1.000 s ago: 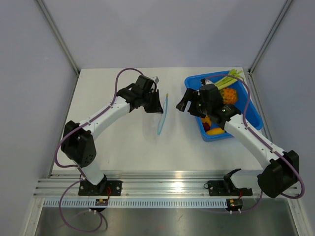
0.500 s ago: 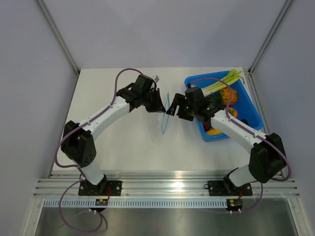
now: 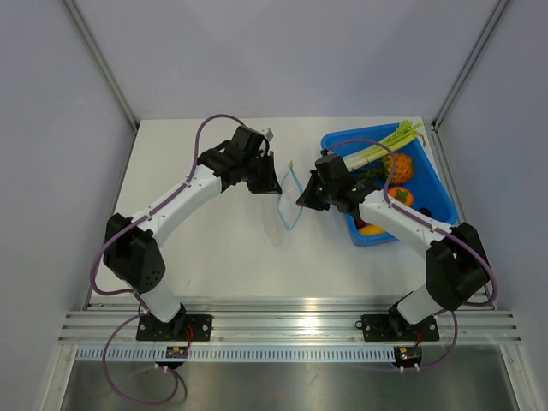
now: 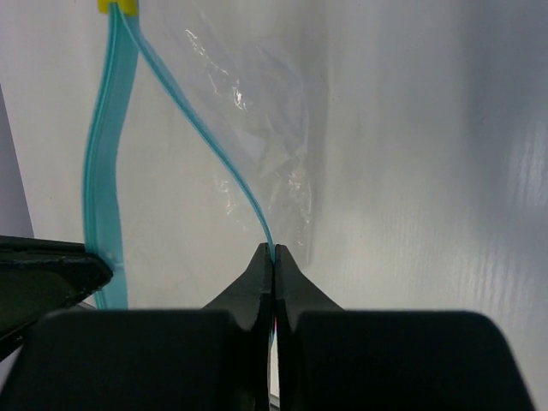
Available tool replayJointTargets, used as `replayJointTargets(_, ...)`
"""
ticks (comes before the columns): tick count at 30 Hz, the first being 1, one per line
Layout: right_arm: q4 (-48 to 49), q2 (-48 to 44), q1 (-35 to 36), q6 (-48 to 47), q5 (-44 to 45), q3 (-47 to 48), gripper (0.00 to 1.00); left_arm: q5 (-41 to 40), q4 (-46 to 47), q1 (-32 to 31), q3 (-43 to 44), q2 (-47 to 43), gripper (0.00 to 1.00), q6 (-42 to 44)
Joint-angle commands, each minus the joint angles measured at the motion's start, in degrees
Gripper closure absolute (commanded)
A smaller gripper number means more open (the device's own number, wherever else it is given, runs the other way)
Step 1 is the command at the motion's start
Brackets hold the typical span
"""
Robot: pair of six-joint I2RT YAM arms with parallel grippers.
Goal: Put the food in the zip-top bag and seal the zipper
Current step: Open the zipper of the food storage bag.
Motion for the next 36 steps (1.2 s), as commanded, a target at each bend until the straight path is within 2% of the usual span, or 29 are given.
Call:
replayJointTargets(1, 0.37, -3.1, 0.72, 0.72, 3.69, -0.09, 1.0, -5.79, -7.03, 0.12, 4.5, -2.84, 1.0, 5.57)
replayJointTargets(5, -0.76, -2.93, 2.39, 0.89, 5.36, 1.58, 1.0, -8.09, -8.1, -0.85, 4.42, -3.29, 1.0, 7.16)
replayJointTargets(8, -3.22, -1.61, 4.4, 0.81, 7.64, 4.65, 1.0, -8.97, -8.54, -2.6, 5.56, -1.89, 0.88, 6.9)
replayJointTargets(9, -3.84, -1.26, 4.85, 0.89, 8.69, 5.35, 1.0, -9.23, -9.06, -3.56, 6.08, -1.53, 0.79, 6.64)
replayJointTargets(10, -4.54, -0.65, 5.29, 0.89, 9.4, 6.66, 1.0, -9.32, -9.24, -4.01, 6.35, -1.27, 0.74, 6.29)
replayJointTargets(14, -6.92, 0.06, 6.17, 1.42, 11.95, 8.08, 1.0, -9.93, -8.1, -5.86, 5.48, -1.44, 0.58, 2.78)
replayJointTargets(19, -7.27, -0.29, 6.17, 1.86, 13.27, 8.17, 1.0, -10.73, -6.52, -6.39, 3.37, -2.23, 0.51, 1.45)
replayJointTargets(22, -7.71, -0.38, 6.17, 1.77, 13.36, 8.17, 1.0, -11.42, -6.43, -6.39, 2.84, -2.14, 0.5, 1.62)
replayJointTargets(25, -7.45, -0.82, 6.17, 1.86, 13.8, 7.73, 1.0, -13.27, -6.08, -6.39, 1.7, -1.88, 0.53, 1.62)
replayJointTargets(28, -6.93, -1.78, 6.17, 1.08, 13.45, 6.51, 1.0, -13.54, -4.59, -6.3, 0.38, -0.74, 0.6, 1.89)
replayJointTargets(30, -4.55, -2.75, 6.17, 0.72, 11.79, 4.67, 1.0, -13.71, -4.32, -6.3, 0.29, 0.14, 0.8, 1.71)
replayJointTargets(31, -4.63, -2.93, 6.17, 0.72, 11.78, 3.96, 1.0, -13.8, -4.32, -6.3, 0.29, 0.32, 0.86, 1.71)
replayJointTargets(34, -5.51, -3.8, 6.17, -0.24, 13.09, 2.64, 1.0, -13.8, -4.32, -5.95, 0.55, -0.21, 1.0, 2.06)
replayJointTargets(36, -5.95, -4.42, 6.17, -2.09, 13.27, 2.2, 1.0, -13.8, -4.5, -4.73, 0.64, -1.17, 1.0, 2.41)
